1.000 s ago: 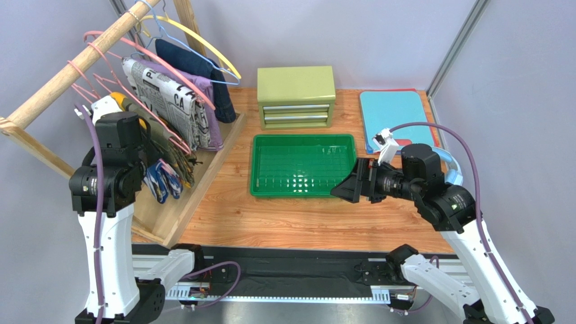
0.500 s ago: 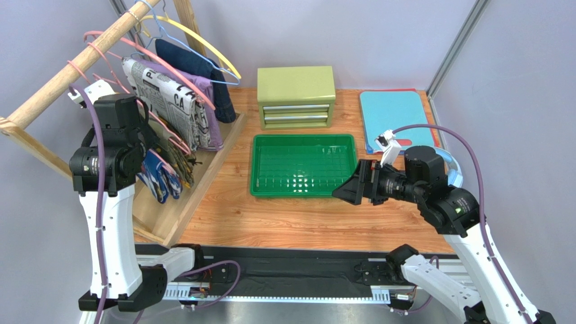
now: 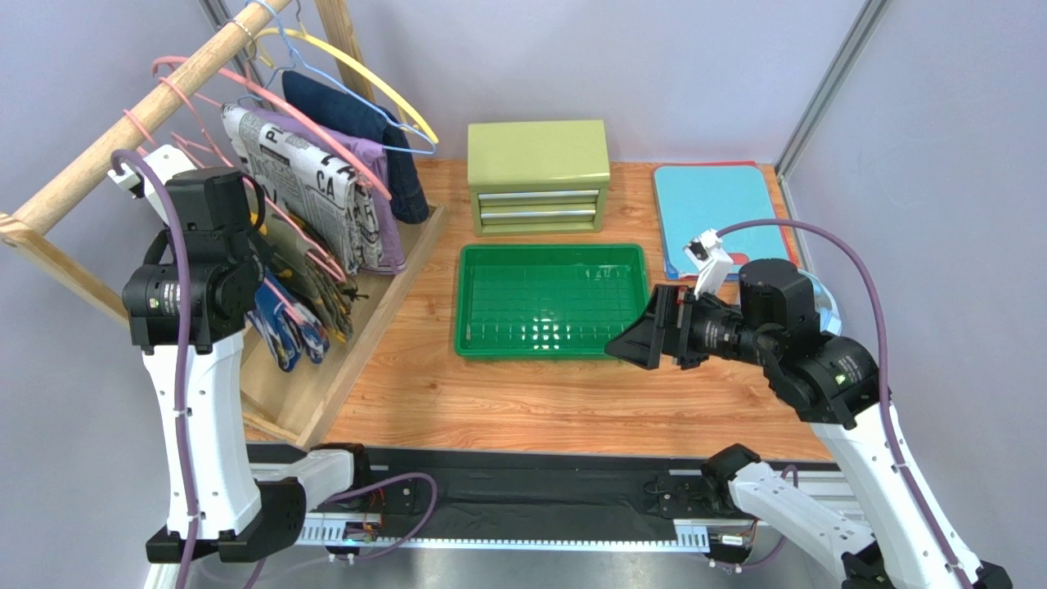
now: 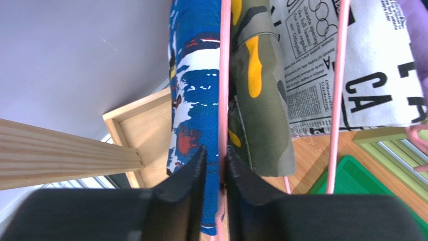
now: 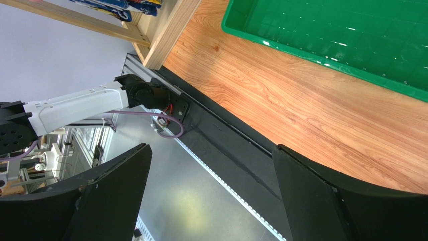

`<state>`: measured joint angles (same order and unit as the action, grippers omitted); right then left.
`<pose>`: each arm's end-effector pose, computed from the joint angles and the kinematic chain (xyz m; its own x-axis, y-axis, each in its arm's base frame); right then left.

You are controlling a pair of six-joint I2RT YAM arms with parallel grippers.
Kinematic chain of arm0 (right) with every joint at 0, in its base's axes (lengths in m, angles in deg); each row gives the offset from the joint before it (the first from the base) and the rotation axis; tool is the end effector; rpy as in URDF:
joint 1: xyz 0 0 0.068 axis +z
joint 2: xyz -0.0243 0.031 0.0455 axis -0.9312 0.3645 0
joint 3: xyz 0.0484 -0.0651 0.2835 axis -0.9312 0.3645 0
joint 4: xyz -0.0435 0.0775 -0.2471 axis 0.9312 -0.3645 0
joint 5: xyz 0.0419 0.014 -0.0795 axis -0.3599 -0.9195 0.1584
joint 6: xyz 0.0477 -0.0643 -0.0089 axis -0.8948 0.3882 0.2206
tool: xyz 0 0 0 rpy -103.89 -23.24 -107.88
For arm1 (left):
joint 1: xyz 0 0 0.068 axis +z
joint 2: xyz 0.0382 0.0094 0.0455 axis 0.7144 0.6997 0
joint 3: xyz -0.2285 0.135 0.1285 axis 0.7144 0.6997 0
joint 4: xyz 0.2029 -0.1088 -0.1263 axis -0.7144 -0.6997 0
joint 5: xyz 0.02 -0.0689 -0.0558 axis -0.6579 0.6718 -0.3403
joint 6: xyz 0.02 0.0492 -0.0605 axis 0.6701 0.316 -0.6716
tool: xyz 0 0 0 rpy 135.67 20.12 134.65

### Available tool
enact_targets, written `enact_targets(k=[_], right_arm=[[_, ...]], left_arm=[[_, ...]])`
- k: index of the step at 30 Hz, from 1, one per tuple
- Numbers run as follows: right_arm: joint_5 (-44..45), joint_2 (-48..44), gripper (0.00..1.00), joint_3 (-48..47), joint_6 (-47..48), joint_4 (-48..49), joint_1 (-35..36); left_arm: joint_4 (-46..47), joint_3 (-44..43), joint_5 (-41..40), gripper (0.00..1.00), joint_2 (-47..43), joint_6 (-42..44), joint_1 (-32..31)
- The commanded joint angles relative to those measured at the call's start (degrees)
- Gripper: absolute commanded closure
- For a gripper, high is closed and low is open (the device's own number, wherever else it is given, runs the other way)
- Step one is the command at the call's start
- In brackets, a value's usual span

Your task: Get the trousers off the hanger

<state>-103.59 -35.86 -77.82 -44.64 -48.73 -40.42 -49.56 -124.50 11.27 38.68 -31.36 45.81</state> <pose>0.1048 0.0914 0.3923 -0.8036 0.0787 -0.5900 -0.3989 0.6645 0.6320 0.1519 0.0386 0.5103 -0.2338 -0.4406 -0.8667 -0.6816 0.7100 -0.1771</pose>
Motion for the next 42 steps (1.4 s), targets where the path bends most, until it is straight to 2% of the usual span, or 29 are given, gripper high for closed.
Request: enact_targets(k=[1,4,7,8,17,34,42], right_arm=[[-0.04,0.36,0.03,-3.56,1.48,-0.40,0.18],[0.13,0.01,0.03,-3.65,2.00,-0.75,0.18],[0.40,0.01,0.03,-3.82,2.27,-1.19,0.18],[0.31,-0.08,0.03,-3.82,2.36,-1.19,0.18],[0.31,0.89,0.03,-4.53,2.62,-0.40,0.18],[-2.24,5.28,0.03,-5.58,2.62,1.88,0.18],[-3.21,7.39,0.03,-7.77,1.92,2.67,0.18]], left_arm=[[0.40,-0.03,-0.87,0.79,0.16,0.04,1.46],[0.49,-0.91,-0.95,0.86,0.42,0.48,1.81],[0.22,-2.05,-1.04,0.99,0.69,0.48,1.99],[-0.04,-2.40,-0.78,1.00,0.69,0.13,1.99],[-3.90,-10.29,1.06,1.00,-0.10,0.22,1.90],[-5.05,-26.74,5.37,1.00,-0.81,4.78,1.90],[-4.52,-25.95,8.09,1.00,-1.78,4.88,1.99]])
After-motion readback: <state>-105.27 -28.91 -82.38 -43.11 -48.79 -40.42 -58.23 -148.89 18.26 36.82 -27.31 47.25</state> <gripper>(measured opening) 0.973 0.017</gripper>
